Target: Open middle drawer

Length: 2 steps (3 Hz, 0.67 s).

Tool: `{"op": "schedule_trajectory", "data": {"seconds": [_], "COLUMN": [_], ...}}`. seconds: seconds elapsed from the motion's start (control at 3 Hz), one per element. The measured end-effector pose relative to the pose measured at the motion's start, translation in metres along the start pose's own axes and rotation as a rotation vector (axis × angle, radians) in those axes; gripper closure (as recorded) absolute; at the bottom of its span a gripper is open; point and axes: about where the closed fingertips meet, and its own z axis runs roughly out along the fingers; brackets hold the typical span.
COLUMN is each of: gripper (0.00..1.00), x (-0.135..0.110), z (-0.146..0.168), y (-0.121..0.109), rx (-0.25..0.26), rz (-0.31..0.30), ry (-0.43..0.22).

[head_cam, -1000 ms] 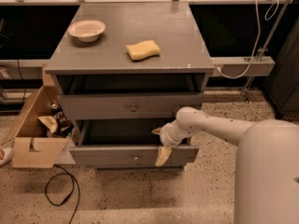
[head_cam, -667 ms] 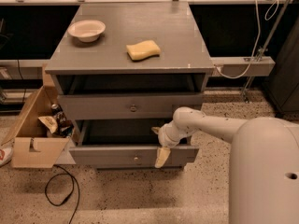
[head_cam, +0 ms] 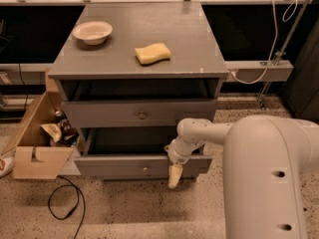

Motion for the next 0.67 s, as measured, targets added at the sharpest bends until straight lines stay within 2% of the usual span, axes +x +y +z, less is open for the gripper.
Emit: {"op": "schedule_trajectory", "data": {"seconds": [0.33,0.67], "gripper": [0.26,0.49], "x": [0.011,0.013], "z": [-0.001,-0.006], "y": [0.026,0.039], "rx": [-0.078,-0.113], "rz": [0.041,0.058], "ry": [0.078,0.116]}}
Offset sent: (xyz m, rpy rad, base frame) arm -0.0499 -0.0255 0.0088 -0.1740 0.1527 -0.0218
